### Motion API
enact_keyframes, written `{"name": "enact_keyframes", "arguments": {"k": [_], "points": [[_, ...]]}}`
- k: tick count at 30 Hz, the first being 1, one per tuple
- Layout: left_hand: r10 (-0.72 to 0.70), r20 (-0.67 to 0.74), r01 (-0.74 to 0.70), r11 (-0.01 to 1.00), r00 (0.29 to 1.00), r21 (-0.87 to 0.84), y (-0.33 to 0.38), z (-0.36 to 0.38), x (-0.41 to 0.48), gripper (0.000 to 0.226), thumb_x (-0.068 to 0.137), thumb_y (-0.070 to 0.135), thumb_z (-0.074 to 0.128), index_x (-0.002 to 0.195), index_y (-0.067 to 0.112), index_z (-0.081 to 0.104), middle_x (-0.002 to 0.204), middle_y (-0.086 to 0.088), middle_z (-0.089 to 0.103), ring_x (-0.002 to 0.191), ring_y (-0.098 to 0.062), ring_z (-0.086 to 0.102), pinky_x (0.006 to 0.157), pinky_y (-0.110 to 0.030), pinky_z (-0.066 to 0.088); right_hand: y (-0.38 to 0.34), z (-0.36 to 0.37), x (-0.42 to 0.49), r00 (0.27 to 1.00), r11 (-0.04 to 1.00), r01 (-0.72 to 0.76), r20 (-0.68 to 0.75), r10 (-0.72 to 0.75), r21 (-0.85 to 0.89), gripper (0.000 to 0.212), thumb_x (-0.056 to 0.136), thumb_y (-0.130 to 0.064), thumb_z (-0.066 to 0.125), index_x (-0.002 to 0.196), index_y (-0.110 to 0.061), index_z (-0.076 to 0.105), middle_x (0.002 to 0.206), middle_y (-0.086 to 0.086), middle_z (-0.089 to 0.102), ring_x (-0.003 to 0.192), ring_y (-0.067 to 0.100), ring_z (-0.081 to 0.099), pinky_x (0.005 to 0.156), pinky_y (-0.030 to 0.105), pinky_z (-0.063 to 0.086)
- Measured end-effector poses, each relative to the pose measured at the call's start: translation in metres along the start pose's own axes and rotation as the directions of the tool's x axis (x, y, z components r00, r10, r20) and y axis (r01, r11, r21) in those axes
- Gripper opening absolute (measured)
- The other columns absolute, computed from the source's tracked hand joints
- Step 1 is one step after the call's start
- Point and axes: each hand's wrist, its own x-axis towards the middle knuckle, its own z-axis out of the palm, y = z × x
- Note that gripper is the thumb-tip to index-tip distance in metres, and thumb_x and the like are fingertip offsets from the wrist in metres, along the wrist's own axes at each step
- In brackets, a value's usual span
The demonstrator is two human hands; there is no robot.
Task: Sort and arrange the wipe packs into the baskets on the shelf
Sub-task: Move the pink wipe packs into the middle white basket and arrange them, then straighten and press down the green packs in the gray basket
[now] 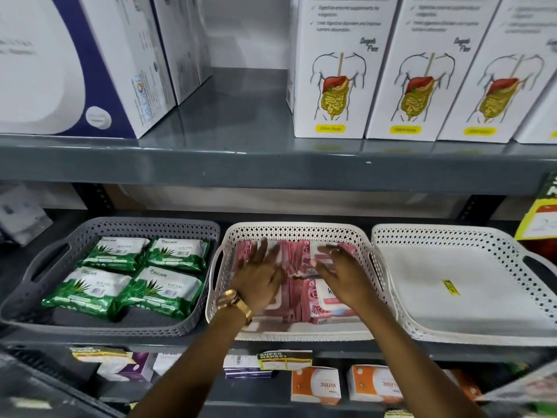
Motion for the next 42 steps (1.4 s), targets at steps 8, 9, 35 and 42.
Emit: {"name": "enact_keyframes", "arguments": {"k": [8, 9, 35, 42], "points": [[-0.091, 0.140, 0.099, 0.994, 0.986, -0.053, -0.001, 0.022, 0.028, 0.070, 0.088, 0.068, 0.017, 0.147, 0.040, -0.008, 0.155, -0.011, -0.023, 0.140, -0.032, -0.024, 0.110, -0.055, -0.018, 0.020, 0.030, 0.037, 0.981, 0.933, -0.027, 0.171, 0.094, -0.359, 0.076, 0.091, -0.060, 0.026, 0.150, -0.019, 0.002, 0.161, 0.009, -0.005, 0.147, 0.032, -0.012, 0.120, 0.046, -0.004], [-0.085, 0.128, 0.087, 0.996, 0.988, -0.012, -0.002, 0.025, 0.028, 0.073, 0.083, 0.071, 0.011, 0.147, 0.041, -0.008, 0.154, -0.011, -0.025, 0.139, -0.033, -0.026, 0.107, -0.054, -0.021, 0.021, 0.030, 0.038, 0.980, 0.931, -0.021, 0.179, 0.092, -0.364, 0.075, 0.091, -0.061, 0.025, 0.150, -0.021, 0.001, 0.161, 0.009, -0.006, 0.147, 0.032, -0.013, 0.120, 0.046, -0.005], [-0.090, 0.057, 0.087, 0.995, 0.994, 0.053, 0.003, 0.035, 0.027, 0.106, 0.057, 0.079, -0.033, 0.143, 0.017, -0.023, 0.149, -0.009, -0.030, 0.137, -0.023, -0.029, 0.113, -0.038, -0.018, 0.030, 0.048, 0.036, 0.994, 0.854, 0.046, 0.112, 0.014, -0.518, 0.112, 0.059, -0.073, -0.033, 0.150, -0.015, -0.004, 0.161, 0.008, -0.007, 0.148, 0.028, -0.010, 0.119, 0.054, -0.006], [-0.064, 0.159, 0.049, 0.994, 0.985, 0.098, 0.001, 0.020, 0.027, 0.072, 0.098, 0.054, 0.014, 0.148, 0.012, -0.014, 0.155, -0.013, -0.022, 0.142, -0.027, -0.021, 0.108, -0.040, -0.020, 0.013, 0.036, 0.034, 0.979, 0.844, 0.027, 0.183, 0.085, -0.535, 0.070, 0.093, -0.056, 0.004, 0.150, -0.015, -0.003, 0.161, 0.008, -0.008, 0.148, 0.030, -0.011, 0.119, 0.055, -0.005]]}}
